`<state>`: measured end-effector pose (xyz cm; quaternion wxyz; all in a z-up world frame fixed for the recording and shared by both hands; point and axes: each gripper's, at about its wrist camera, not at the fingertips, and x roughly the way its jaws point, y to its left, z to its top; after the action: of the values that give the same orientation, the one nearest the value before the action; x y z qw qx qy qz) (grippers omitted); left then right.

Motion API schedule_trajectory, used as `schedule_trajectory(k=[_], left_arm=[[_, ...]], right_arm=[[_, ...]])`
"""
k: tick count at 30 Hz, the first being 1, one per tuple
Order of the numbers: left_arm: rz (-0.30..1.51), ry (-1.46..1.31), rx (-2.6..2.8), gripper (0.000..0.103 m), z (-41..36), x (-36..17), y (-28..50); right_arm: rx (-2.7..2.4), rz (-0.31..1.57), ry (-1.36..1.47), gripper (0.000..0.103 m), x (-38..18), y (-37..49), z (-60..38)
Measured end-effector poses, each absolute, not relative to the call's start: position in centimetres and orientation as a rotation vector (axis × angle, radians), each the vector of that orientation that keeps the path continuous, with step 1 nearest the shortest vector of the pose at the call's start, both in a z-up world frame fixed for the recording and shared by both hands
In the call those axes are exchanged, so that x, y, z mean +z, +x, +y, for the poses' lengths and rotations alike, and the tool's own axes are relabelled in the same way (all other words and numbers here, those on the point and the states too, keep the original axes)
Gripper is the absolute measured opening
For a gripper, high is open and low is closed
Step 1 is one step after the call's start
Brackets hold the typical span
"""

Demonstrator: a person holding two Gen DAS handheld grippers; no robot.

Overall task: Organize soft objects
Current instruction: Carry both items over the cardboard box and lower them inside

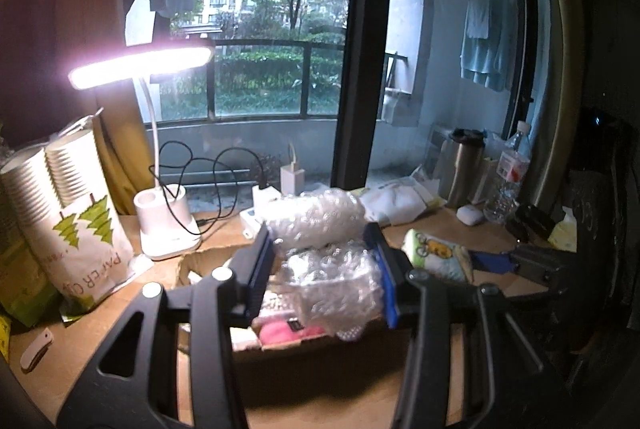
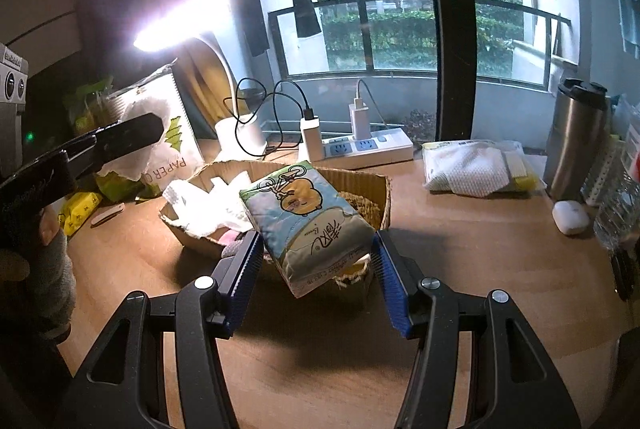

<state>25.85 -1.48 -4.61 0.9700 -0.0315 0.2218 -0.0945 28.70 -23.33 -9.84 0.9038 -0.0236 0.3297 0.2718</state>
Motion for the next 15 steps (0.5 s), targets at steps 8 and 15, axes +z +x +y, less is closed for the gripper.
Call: schedule_trajectory(k=[8, 15], left_arm=[[0.505, -0.083, -0.217, 0.046, -1.2, -7.1, 28.7], [0.577, -0.096, -0.236, 0.046, -1.9, -10.0, 31.3]], right_arm=[[0.552, 0.717, -0.040, 0.059, -11.5, 31.2, -22.2], [0.550, 0.751, -0.028, 0.059, -13.7, 32.8, -21.9]])
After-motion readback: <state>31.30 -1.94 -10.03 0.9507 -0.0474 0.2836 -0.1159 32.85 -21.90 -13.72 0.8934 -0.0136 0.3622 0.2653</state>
